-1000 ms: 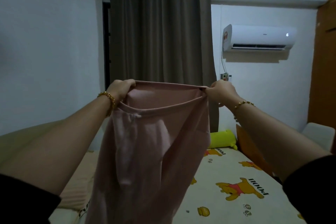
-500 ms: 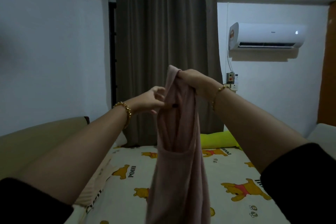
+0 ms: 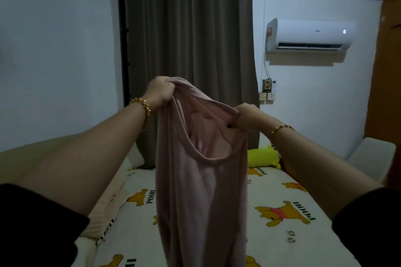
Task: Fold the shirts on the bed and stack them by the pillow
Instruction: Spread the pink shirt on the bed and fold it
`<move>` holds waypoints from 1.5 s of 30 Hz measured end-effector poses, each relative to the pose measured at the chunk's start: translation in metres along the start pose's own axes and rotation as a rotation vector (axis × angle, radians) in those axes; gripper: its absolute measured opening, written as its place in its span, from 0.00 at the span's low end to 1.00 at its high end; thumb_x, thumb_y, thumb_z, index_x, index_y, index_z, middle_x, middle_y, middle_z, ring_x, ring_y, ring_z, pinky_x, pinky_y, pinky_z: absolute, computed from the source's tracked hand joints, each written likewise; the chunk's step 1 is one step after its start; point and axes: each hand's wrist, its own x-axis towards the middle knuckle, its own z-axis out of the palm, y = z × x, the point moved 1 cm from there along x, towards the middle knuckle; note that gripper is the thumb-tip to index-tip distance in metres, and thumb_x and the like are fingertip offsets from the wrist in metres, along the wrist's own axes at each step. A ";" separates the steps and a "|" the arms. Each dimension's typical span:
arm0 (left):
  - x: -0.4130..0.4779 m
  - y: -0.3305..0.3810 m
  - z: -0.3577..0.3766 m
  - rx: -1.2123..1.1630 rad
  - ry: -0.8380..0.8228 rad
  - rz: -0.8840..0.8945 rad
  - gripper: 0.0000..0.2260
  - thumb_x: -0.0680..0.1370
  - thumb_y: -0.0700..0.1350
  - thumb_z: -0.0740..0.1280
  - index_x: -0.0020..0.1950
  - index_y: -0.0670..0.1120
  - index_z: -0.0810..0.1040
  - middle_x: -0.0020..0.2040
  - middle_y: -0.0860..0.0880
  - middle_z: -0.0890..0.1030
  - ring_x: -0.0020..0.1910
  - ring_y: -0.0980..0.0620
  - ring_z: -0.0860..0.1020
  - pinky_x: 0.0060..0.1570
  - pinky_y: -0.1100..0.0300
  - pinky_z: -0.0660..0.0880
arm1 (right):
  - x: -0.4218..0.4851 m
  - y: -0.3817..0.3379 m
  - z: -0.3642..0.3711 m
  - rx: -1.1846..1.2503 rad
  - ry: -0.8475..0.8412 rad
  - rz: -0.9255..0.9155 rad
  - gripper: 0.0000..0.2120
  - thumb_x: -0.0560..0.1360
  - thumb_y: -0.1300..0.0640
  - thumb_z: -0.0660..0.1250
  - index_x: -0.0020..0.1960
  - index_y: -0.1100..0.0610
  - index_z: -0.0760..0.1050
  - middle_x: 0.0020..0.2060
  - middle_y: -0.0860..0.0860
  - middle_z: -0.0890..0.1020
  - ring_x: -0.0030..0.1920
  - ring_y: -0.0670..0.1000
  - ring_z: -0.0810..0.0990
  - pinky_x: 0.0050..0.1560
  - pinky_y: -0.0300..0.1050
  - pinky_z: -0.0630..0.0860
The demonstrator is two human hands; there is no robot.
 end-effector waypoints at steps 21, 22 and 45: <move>-0.028 -0.036 0.010 0.164 -0.343 -0.209 0.09 0.76 0.47 0.67 0.53 0.44 0.82 0.42 0.46 0.82 0.41 0.49 0.80 0.41 0.58 0.77 | 0.017 -0.026 -0.055 0.698 0.334 0.043 0.09 0.74 0.51 0.65 0.37 0.52 0.78 0.36 0.50 0.80 0.40 0.50 0.79 0.40 0.44 0.79; -0.024 -0.031 0.007 0.202 -0.191 -0.151 0.10 0.77 0.44 0.63 0.53 0.44 0.82 0.39 0.47 0.81 0.37 0.50 0.78 0.35 0.60 0.74 | 0.018 -0.024 -0.061 0.640 0.374 0.017 0.09 0.74 0.51 0.65 0.37 0.52 0.77 0.36 0.49 0.79 0.39 0.48 0.78 0.36 0.40 0.76; 0.011 -0.046 -0.062 0.628 -0.279 -0.157 0.41 0.53 0.64 0.79 0.62 0.52 0.69 0.58 0.45 0.68 0.59 0.44 0.70 0.61 0.46 0.71 | 0.013 0.050 -0.054 0.379 0.013 0.024 0.21 0.66 0.55 0.78 0.55 0.54 0.74 0.49 0.52 0.77 0.52 0.54 0.77 0.52 0.50 0.79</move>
